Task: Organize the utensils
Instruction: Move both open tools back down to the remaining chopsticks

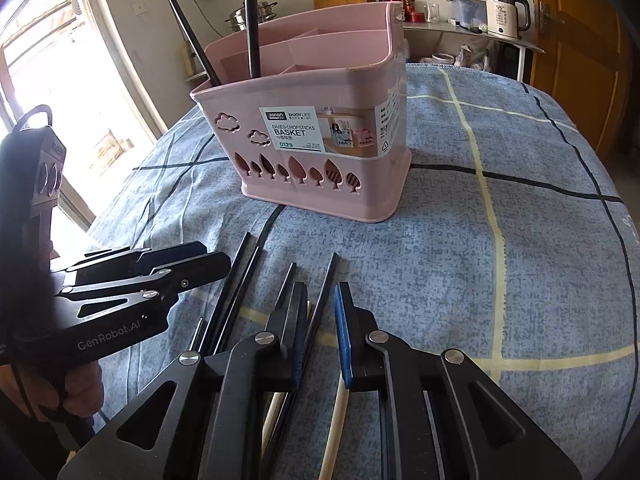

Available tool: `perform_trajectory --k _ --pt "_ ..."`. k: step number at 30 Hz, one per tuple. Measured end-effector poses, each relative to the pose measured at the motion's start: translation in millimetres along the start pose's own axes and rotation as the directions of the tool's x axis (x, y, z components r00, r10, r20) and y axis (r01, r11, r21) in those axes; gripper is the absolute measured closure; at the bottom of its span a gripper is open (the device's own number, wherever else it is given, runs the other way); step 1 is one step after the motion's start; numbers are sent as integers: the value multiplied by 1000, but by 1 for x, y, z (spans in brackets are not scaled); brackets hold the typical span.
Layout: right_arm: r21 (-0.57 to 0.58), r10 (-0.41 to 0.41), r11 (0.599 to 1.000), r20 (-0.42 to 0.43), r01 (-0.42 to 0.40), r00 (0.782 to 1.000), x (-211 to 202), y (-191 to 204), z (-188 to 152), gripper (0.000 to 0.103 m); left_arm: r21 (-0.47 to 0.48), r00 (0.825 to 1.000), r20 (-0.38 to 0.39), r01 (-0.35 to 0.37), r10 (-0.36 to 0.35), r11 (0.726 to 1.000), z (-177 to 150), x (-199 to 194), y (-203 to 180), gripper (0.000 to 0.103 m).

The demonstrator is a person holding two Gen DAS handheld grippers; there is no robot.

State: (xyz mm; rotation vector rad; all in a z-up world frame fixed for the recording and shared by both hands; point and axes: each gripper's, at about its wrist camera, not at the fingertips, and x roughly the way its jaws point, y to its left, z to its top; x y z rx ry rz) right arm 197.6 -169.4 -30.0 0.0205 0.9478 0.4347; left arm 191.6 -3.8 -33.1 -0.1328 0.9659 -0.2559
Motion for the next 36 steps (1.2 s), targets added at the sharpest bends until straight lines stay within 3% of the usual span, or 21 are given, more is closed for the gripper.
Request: perform_trajectory --k 20,29,36 --pt "7 -38 999 -43 38 998 24 2 9 91 78 996 -16 -83 84 994 6 14 -20 75" --pt "-17 -63 998 -44 62 997 26 8 9 97 107 994 -8 -105 106 989 5 15 -22 94" --pt "-1 -36 999 -40 36 999 24 8 8 97 87 997 -17 -78 80 993 8 14 -20 95"
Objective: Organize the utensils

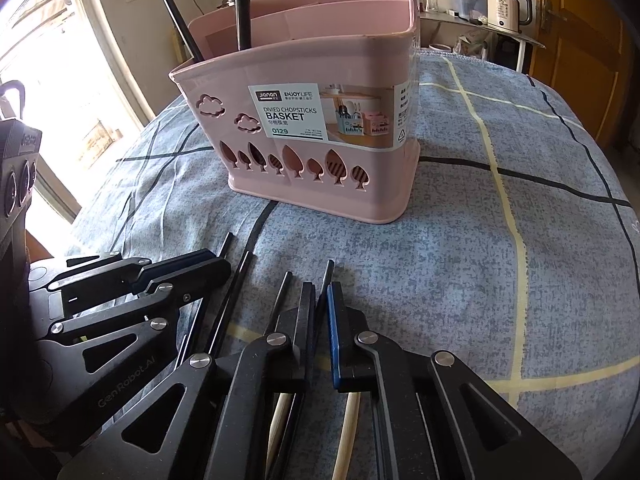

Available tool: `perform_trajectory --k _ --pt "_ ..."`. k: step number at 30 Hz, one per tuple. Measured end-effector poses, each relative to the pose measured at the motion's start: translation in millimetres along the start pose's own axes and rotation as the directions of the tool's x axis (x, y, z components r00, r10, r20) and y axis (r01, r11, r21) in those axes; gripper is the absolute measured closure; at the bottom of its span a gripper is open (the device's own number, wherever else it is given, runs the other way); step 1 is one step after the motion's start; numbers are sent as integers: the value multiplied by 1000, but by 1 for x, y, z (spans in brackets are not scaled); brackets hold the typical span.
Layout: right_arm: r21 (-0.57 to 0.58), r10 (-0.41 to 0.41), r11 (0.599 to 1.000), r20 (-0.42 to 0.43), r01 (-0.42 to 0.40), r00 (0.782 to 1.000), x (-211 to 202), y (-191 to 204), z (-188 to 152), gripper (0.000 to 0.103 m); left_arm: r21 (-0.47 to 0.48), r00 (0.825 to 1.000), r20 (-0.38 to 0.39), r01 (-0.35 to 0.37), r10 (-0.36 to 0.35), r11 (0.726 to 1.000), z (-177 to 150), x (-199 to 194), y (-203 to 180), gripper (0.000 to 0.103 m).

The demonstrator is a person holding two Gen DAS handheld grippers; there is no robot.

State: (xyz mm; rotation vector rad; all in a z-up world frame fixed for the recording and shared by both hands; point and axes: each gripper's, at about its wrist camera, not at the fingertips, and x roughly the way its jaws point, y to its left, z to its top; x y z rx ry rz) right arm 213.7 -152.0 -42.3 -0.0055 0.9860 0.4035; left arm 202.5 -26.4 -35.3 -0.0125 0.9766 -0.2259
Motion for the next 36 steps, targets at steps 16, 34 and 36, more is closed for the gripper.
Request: perform_trajectory --k 16,34,36 --pt "-13 43 999 173 -41 984 -77 4 11 98 -16 980 166 111 -106 994 16 -90 1 97" --pt "-88 61 996 440 -24 896 -183 20 23 99 51 914 388 108 -120 993 30 -187 -7 98" --pt "-82 58 996 445 -24 894 -184 17 23 99 51 914 387 107 -118 993 31 -186 -6 98"
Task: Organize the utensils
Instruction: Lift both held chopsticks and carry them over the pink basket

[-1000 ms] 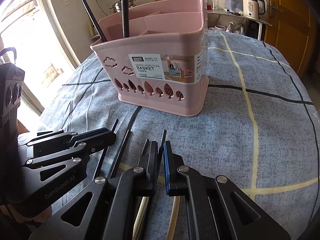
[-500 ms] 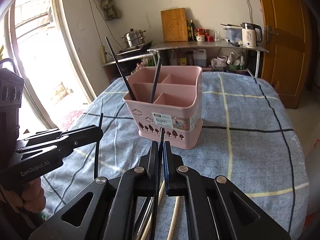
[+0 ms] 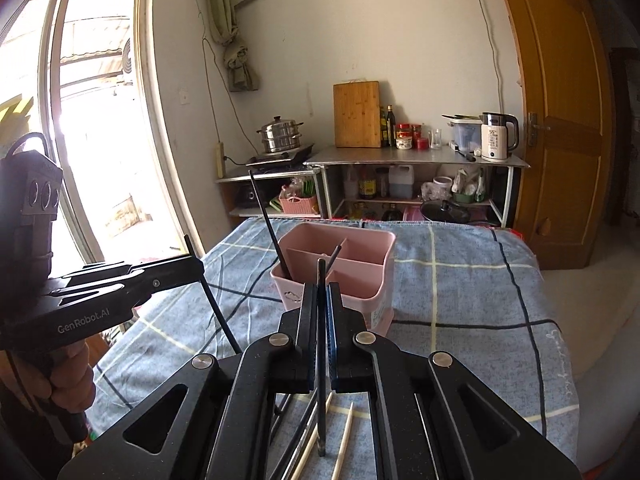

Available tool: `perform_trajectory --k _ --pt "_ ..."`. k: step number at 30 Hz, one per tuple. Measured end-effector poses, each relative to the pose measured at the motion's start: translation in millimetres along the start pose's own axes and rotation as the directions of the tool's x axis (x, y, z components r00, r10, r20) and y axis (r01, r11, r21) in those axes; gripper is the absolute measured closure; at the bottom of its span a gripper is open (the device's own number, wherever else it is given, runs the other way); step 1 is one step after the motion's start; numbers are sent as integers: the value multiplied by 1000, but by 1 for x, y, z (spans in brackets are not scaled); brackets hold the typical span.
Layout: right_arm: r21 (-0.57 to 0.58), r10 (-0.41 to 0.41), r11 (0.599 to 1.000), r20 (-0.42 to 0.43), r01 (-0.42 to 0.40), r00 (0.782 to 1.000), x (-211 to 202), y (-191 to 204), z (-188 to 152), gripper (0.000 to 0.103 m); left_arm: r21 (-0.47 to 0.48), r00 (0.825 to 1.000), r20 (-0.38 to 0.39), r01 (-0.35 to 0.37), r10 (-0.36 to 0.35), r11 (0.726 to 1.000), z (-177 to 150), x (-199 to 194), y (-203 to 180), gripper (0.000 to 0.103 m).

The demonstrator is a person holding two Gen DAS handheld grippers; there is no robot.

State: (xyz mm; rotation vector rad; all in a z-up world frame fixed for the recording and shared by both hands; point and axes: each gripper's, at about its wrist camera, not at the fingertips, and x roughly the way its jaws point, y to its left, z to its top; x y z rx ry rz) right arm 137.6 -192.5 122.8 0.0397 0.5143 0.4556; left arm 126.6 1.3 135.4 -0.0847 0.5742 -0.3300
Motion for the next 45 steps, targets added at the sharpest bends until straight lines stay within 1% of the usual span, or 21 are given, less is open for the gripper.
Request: perform_trajectory --k 11,18,22,31,38,45 --pt "-6 6 1000 24 -6 1000 -12 0 1 99 -2 1000 10 7 -7 1000 2 -4 1 98" --pt "-29 15 999 48 -14 999 -20 3 12 99 11 1000 22 9 -9 1000 13 -14 0 98" --pt "-37 24 999 65 -21 998 -23 3 22 99 16 999 36 11 -12 1000 26 -20 3 98" --pt "-73 49 996 110 -41 993 -18 15 57 99 32 997 71 -24 22 999 66 -26 12 98" --pt "-46 73 997 143 -68 987 -6 15 87 99 38 995 94 -35 31 999 94 -24 19 98" --pt "-23 78 997 210 -75 975 1 11 114 99 42 990 133 -51 45 998 122 -20 25 98"
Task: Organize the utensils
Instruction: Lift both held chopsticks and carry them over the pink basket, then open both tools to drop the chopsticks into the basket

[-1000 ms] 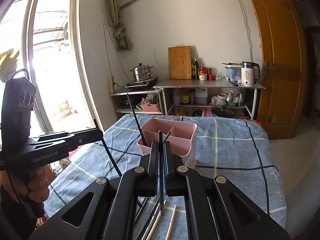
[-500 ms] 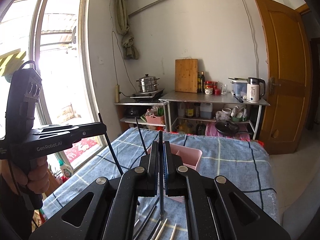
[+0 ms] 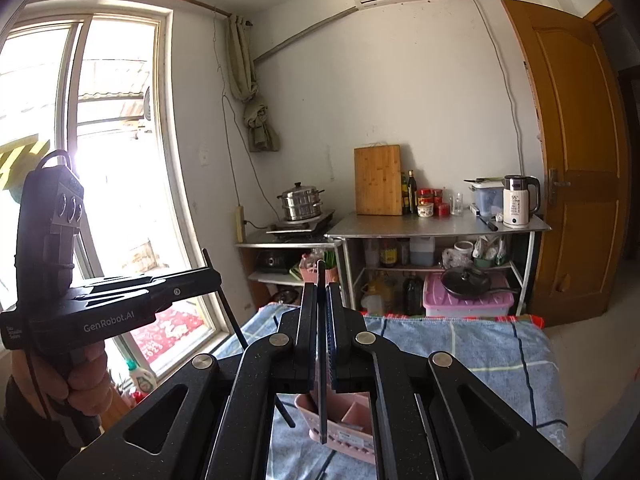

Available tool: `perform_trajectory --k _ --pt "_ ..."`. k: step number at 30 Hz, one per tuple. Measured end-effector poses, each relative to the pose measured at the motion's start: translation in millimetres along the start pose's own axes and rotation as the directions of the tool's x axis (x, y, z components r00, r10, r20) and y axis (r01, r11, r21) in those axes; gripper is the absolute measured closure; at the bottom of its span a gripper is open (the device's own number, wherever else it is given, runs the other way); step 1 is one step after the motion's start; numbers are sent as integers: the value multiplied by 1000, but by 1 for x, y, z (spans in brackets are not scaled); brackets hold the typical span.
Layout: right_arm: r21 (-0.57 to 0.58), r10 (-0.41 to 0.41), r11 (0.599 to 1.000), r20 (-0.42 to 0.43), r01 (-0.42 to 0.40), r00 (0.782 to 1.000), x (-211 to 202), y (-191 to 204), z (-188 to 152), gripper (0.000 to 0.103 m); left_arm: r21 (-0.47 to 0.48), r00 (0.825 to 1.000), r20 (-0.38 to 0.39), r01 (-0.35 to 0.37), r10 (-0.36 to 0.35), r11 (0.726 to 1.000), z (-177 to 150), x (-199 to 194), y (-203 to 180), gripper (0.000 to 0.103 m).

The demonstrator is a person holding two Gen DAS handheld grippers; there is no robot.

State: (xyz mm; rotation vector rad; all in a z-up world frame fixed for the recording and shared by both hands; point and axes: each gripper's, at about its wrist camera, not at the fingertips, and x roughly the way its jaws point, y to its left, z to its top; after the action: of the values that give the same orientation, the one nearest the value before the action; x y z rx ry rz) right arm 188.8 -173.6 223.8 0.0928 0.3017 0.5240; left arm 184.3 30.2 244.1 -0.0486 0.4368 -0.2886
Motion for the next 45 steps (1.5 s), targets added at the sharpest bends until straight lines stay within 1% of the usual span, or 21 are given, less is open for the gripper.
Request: perform_trajectory --k 6,8,11,19,27,35,39,41,42,43,44,45 --pt "26 -3 1000 34 2 999 15 -6 11 99 5 999 28 -14 14 1000 11 16 7 98" --pt "30 -7 1000 30 6 1000 23 -8 11 99 9 999 28 -22 21 1000 9 25 8 98" --pt "30 -12 999 19 11 1000 35 -10 9 99 -2 1000 7 -18 18 1000 4 40 14 98" --pt "46 -29 998 -39 30 999 62 -21 -8 99 -28 998 -61 -9 8 1000 -18 70 24 98" --pt "72 -35 996 -110 43 993 78 -35 -26 99 -41 995 -104 0 -4 999 -31 83 28 98" --pt "76 -48 995 -161 61 986 81 -41 -38 99 -59 989 -150 -19 10 998 -45 95 36 98" --pt "75 -43 996 -185 58 982 82 -42 -43 99 -55 988 -154 -30 21 998 -49 94 35 98" --pt "64 -47 996 -188 60 981 79 -41 -44 98 -57 988 -151 -30 21 998 -50 91 34 94" --pt "60 -51 996 -186 63 981 77 -41 -44 95 -57 989 -147 -33 24 998 -50 89 35 92" --pt "59 -50 996 -183 62 982 74 -40 -44 91 -57 990 -138 -41 33 998 -49 86 35 86" --pt "59 -49 996 -178 60 983 71 -41 -43 90 -58 991 -129 -45 37 997 -49 83 35 81" --pt "59 -47 997 -172 58 984 67 -41 -43 89 -61 992 -119 -42 35 997 -49 78 36 80"
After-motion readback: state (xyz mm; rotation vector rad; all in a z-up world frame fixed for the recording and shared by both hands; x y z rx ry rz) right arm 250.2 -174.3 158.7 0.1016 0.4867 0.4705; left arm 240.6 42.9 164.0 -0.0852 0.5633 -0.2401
